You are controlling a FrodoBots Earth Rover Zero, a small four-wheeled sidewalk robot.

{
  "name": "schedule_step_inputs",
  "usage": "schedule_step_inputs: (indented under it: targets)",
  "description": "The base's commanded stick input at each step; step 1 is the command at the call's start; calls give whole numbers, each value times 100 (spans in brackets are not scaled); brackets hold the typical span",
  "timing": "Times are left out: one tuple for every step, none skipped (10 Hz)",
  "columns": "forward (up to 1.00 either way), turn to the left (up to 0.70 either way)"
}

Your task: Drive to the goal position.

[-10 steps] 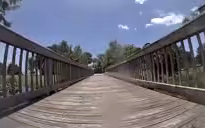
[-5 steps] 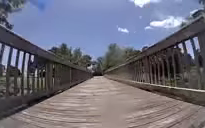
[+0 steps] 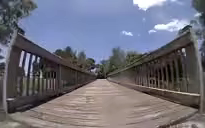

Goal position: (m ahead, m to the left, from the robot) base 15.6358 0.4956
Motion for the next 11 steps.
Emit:
schedule_step_inputs:
  targets:
    - [0,0]
    - [0,0]
    - [0,0]
    - [0,0]
    - [0,0]
    - [0,0]
    - [0,0]
    - [0,14]
    - [0,42]
    - [0,70]
    - [0,85]
